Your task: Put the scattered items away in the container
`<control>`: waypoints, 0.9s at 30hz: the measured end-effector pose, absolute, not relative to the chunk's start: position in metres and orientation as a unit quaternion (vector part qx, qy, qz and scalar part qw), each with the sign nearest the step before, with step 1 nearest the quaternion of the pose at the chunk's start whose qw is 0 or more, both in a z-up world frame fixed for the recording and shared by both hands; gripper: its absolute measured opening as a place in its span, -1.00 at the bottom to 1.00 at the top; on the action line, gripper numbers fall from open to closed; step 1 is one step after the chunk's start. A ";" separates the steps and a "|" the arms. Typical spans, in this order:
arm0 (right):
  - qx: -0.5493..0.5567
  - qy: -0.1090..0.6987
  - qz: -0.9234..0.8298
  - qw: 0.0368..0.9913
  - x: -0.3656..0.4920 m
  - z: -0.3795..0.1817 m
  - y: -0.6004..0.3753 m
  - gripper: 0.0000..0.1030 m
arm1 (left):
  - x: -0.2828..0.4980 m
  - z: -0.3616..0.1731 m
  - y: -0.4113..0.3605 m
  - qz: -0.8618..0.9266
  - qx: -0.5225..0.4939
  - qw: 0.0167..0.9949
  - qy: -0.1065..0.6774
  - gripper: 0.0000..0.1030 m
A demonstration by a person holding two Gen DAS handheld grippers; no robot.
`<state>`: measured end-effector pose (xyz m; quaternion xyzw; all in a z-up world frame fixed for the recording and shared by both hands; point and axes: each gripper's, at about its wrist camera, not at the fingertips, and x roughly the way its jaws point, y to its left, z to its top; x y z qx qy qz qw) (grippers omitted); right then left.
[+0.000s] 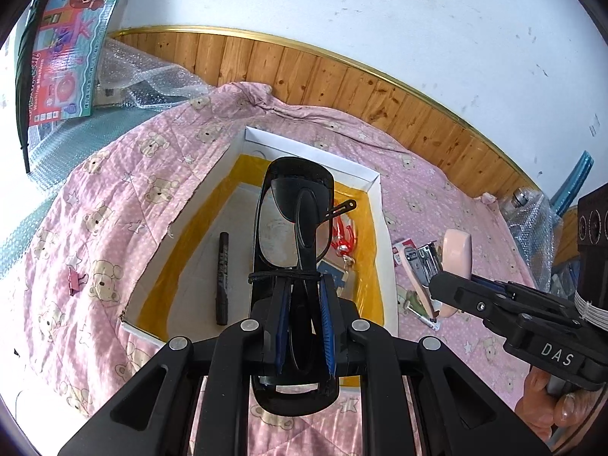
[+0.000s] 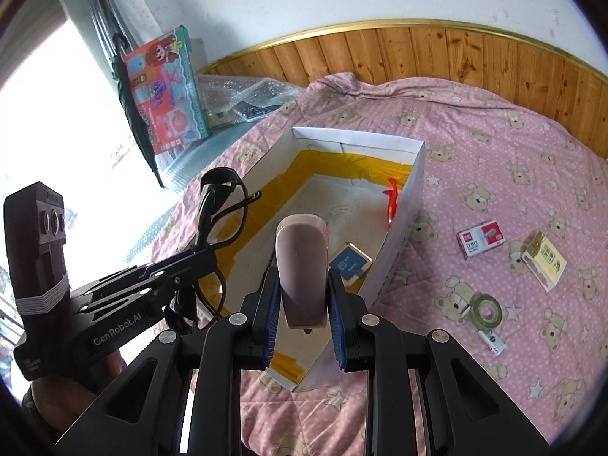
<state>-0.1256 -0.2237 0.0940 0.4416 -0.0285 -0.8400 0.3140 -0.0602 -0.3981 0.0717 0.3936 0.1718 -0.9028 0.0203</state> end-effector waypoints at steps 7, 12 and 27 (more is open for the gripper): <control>0.444 -0.029 -0.835 0.324 -0.135 0.092 -0.235 -0.52 | -0.065 0.067 -0.406 -0.900 0.400 0.025 0.173 -0.69; 0.448 -0.031 -0.830 0.329 -0.143 0.089 -0.242 -0.52 | -0.072 0.063 -0.407 -0.896 0.408 0.027 0.173 -0.68; 0.457 -0.037 -0.821 0.340 -0.167 0.082 -0.255 -0.51 | -0.098 0.056 -0.413 -0.891 0.425 0.033 0.159 -0.68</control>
